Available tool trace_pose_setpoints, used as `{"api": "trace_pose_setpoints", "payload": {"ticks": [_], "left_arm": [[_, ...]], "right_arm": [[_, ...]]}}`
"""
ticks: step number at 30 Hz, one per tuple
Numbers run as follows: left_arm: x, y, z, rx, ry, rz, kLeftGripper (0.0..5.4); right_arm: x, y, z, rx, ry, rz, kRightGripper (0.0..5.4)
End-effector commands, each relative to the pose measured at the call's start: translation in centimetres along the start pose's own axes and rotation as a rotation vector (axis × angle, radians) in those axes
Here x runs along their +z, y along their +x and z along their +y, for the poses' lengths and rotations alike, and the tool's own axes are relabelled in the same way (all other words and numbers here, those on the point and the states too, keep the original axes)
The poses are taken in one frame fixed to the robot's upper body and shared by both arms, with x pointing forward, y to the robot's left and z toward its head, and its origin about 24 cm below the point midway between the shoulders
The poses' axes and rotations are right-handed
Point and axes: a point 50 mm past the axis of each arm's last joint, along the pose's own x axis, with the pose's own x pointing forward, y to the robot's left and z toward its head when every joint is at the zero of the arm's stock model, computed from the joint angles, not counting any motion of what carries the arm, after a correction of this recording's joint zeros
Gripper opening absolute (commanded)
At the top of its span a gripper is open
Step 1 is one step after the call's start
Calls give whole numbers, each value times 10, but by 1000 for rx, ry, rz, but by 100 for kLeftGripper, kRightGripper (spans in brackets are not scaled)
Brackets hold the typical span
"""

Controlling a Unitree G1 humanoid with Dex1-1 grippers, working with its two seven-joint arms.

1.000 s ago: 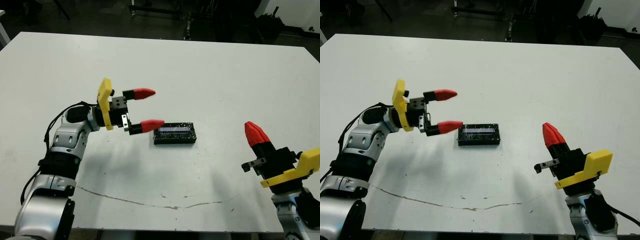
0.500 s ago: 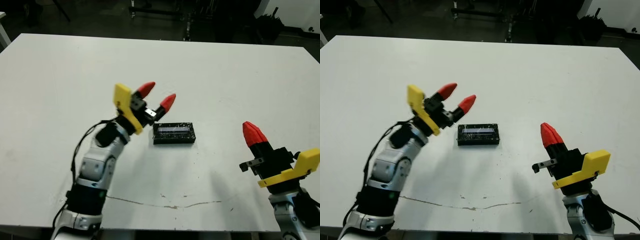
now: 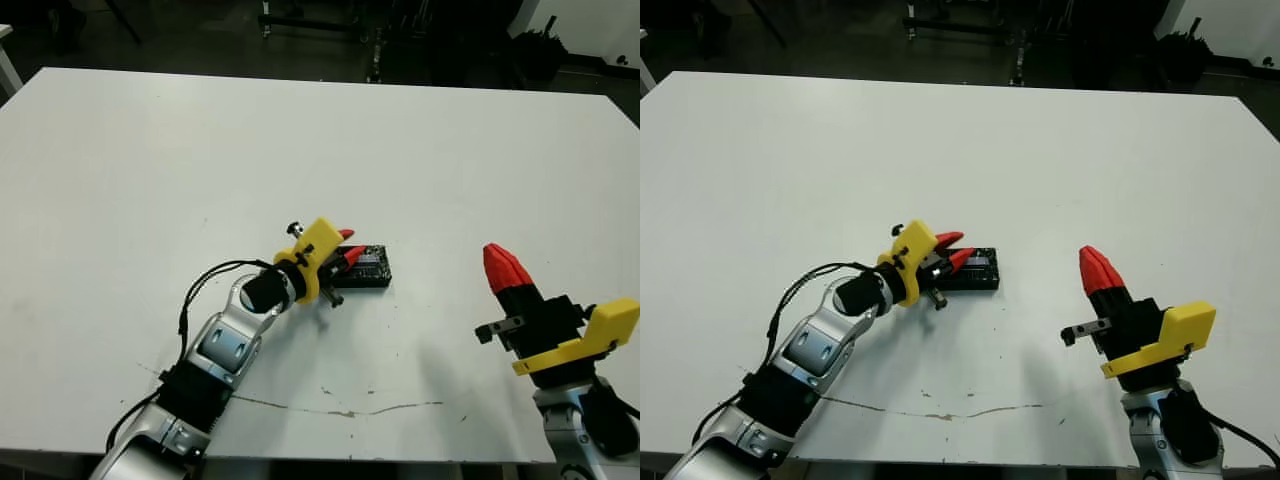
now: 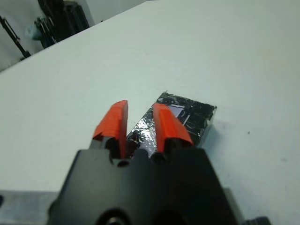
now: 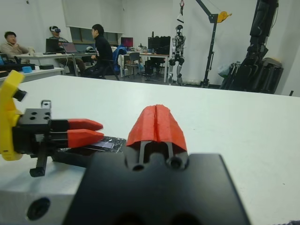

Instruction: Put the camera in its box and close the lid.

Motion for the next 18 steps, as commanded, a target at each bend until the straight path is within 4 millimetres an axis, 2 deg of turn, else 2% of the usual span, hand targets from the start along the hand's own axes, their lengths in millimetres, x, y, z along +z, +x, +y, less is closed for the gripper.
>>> {"api": "trace_pose_setpoints", "payload": {"ticks": [1, 4, 10, 14, 18], "left_arm": [[-28, -3, -4, -39, -51, 186, 50], [-34, -5, -2, -58, -70, 228, 2], [-37, -13, 2, -59, -122, 253, 1], [-21, -22, 11, -32, -153, 136, 1], [9, -41, 29, 64, -205, -63, 1]], "right_arm": [[-1, -1, -1, -15, -8, 9, 0], [-1, -2, -1, -19, 1, 12, 0], [-2, -2, -1, -15, 4, 9, 0], [-2, -1, -1, -18, -4, 8, 0], [-2, -2, -1, -21, -3, 7, 0]]}}
